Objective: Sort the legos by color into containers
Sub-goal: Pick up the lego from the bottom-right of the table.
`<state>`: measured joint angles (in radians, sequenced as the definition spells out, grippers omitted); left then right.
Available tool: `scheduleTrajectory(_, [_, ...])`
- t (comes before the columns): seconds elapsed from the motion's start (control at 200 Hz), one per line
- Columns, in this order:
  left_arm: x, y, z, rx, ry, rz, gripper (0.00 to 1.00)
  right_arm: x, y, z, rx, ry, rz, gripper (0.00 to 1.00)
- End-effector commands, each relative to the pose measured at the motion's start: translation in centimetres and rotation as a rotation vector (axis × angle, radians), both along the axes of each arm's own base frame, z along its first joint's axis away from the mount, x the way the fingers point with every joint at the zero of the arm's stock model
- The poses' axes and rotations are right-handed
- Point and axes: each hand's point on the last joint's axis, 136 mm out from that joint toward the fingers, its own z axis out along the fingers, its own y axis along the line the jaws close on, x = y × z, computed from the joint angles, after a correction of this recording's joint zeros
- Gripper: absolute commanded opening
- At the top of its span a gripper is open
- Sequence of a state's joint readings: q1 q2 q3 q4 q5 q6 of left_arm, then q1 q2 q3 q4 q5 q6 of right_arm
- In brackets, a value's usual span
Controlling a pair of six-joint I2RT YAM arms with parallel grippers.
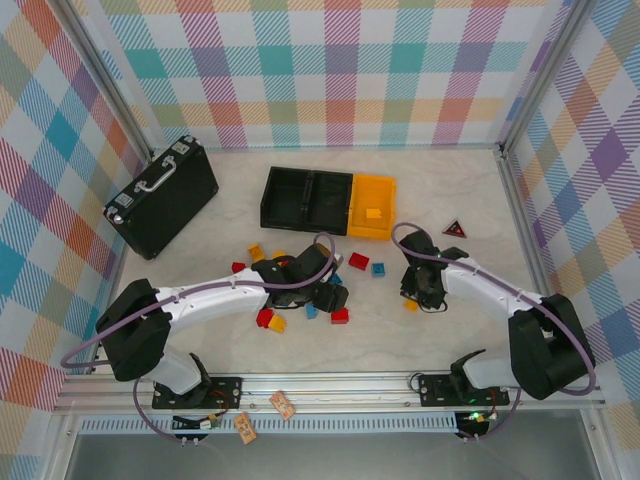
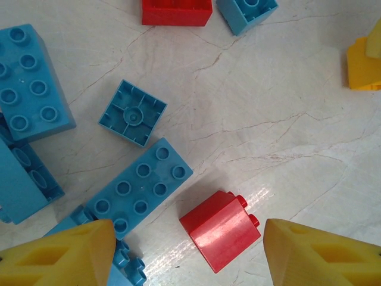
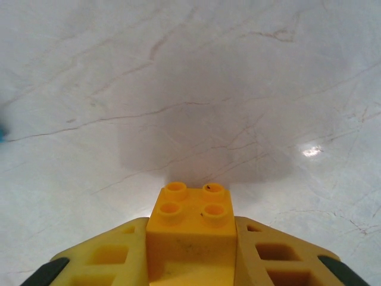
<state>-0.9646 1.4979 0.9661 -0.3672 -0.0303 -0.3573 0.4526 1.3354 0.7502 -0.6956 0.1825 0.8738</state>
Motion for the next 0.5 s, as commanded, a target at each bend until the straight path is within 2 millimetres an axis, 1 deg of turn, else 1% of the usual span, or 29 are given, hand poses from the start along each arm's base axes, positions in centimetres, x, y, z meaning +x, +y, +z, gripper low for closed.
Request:
scheduleTrajectory(0.0, [0.5,0.2,1.2,-0.017,-0.024,0.047,0.67,2.2,1.0,3.4,0.019,-0.080,0.062,0.29])
scheduleTrajectory(0.145, [1.5,1.5,1.9,-0.060,-0.024,0.134,0.67,5.5,2.4,6.8,0.022,-0.162,0.128,0.29])
scheduleTrajectory(0.255, [2.2,2.7,2.5,-0.099,-0.023,0.203,0.67,8.7,3.9,8.9,0.019,-0.210,0.182,0.29])
scheduleTrajectory(0.38, [2.7,4.2,3.0,-0.139,-0.013,0.265,0.67,12.3,5.5,10.6,0.005,-0.247,0.230,0.29])
scheduleTrajectory(0.495, [2.7,5.3,3.2,-0.135,-0.020,0.296,0.67,15.7,6.8,11.2,-0.004,-0.270,0.257,0.29])
